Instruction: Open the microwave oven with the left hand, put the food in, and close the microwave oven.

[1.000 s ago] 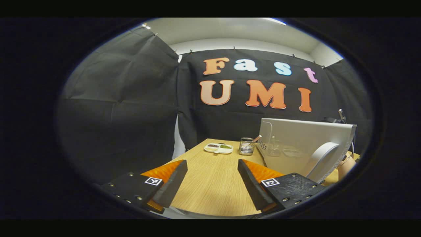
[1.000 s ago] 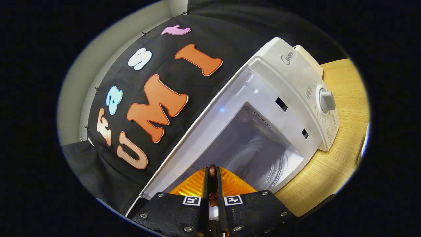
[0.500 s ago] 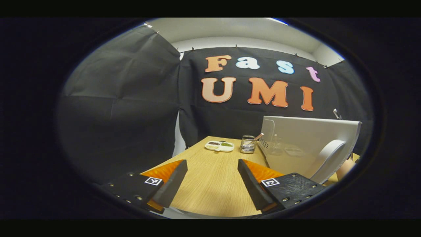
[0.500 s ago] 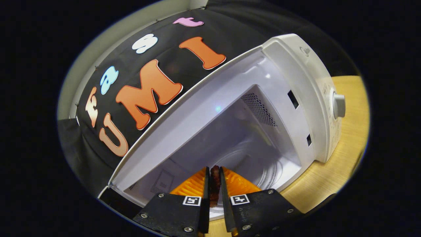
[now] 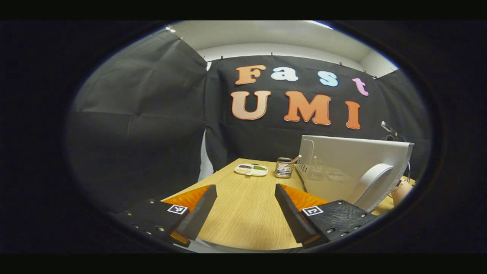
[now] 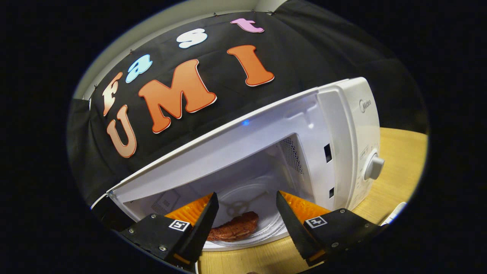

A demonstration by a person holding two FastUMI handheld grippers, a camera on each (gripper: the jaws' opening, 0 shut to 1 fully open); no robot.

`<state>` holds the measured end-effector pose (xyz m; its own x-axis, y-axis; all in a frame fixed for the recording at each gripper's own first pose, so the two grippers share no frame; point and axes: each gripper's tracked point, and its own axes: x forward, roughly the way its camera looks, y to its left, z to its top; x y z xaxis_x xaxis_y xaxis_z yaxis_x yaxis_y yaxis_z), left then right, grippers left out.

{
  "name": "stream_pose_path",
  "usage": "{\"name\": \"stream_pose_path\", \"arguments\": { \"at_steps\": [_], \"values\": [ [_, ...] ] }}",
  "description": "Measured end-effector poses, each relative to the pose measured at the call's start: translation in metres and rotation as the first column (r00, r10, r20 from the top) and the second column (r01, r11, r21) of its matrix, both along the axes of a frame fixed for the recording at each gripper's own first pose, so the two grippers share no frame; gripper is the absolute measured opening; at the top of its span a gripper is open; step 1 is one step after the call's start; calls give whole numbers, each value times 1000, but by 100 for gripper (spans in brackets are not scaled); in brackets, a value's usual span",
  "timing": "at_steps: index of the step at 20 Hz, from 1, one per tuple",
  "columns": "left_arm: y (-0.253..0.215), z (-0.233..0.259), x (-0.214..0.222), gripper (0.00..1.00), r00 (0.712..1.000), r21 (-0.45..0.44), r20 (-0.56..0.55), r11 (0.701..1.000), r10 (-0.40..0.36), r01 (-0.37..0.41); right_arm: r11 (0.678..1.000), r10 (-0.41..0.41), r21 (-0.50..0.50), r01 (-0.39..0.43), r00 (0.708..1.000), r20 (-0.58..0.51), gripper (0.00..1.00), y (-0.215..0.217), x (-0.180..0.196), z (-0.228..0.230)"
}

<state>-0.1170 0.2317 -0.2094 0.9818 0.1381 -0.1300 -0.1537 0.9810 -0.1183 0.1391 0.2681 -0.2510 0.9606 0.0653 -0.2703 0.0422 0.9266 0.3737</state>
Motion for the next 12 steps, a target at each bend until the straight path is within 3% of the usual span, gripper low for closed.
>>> {"name": "stream_pose_path", "arguments": {
  "at_steps": [7, 12],
  "values": [
    [-11, 7, -3, 92, 1000, 11, 1, 1000, -21, 21, 986, 109, -125, -106, 994, 12, 94, -23, -47, 35],
    [-27, 12, -4, 94, 999, 27, -1, 998, -53, 53, 958, 184, -232, -166, 981, 56, 94, -56, -78, 87]
  ]
}}
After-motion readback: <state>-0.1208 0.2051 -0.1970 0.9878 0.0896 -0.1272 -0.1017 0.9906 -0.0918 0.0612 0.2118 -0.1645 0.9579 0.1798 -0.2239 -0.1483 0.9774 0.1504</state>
